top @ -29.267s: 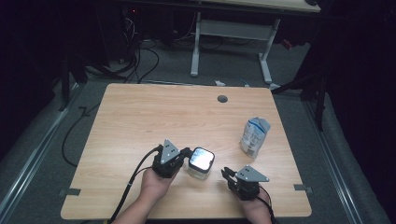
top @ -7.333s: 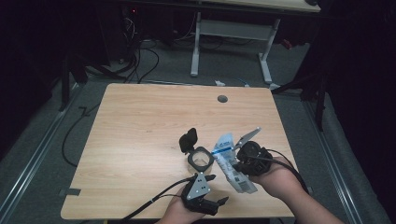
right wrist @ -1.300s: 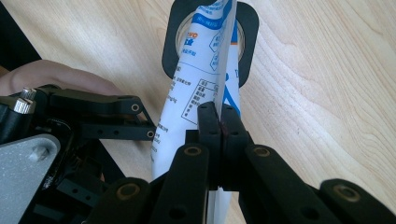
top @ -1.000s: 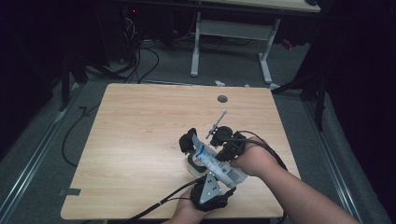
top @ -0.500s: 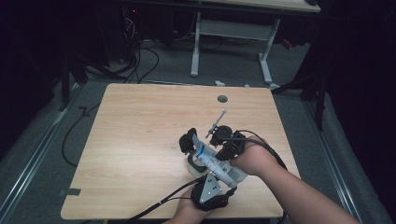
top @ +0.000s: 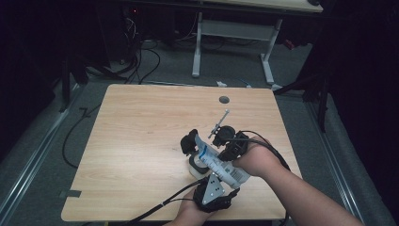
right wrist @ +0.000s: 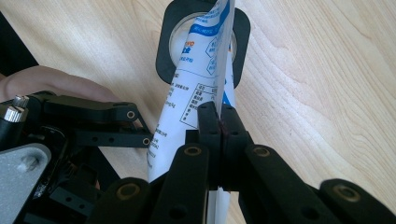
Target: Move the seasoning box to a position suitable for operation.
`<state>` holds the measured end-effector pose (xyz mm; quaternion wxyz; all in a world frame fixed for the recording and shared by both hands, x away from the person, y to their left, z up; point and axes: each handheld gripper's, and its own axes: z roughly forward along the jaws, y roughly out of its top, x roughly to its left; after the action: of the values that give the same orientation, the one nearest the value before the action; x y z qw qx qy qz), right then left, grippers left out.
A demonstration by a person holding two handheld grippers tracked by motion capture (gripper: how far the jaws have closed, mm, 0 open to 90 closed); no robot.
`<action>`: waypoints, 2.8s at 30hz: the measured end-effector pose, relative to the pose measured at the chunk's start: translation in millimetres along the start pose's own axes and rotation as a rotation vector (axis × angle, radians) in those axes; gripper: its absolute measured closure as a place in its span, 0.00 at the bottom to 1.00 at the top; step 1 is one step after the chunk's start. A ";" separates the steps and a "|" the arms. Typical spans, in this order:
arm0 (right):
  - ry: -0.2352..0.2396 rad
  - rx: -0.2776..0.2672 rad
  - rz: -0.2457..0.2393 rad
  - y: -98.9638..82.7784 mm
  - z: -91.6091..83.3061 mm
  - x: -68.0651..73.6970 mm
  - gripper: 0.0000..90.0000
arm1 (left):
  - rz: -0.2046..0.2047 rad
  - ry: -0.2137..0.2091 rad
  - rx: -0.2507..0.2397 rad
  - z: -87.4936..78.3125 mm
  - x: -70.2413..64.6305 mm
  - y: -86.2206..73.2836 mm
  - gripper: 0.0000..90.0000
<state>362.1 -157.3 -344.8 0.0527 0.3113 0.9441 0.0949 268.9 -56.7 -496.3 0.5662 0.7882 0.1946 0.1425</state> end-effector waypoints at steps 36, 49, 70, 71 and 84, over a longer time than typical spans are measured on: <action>-0.012 -0.007 -0.007 2.0 -1.9 -3.2 1.00 | -0.002 0.001 -0.014 1.4 -1.1 4.2 0.52; -0.012 -0.011 -0.005 3.5 -2.4 -2.9 1.00 | -0.002 0.003 -0.020 0.6 -0.9 5.0 0.52; -0.014 -0.003 -0.013 5.8 -2.6 -2.0 1.00 | -0.001 0.006 -0.025 1.5 -1.1 4.8 0.52; -0.014 -0.003 -0.014 5.9 -2.4 -1.9 1.00 | -0.001 0.005 -0.025 1.6 -1.2 4.6 0.52; -0.020 0.000 -0.019 7.1 -2.5 -0.7 1.00 | 0.000 0.006 -0.025 0.8 -0.7 4.8 0.52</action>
<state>366.4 -152.5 -340.8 0.0632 0.3032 0.9464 0.0913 269.4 -59.0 -492.0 0.5754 0.7806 0.1946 0.1474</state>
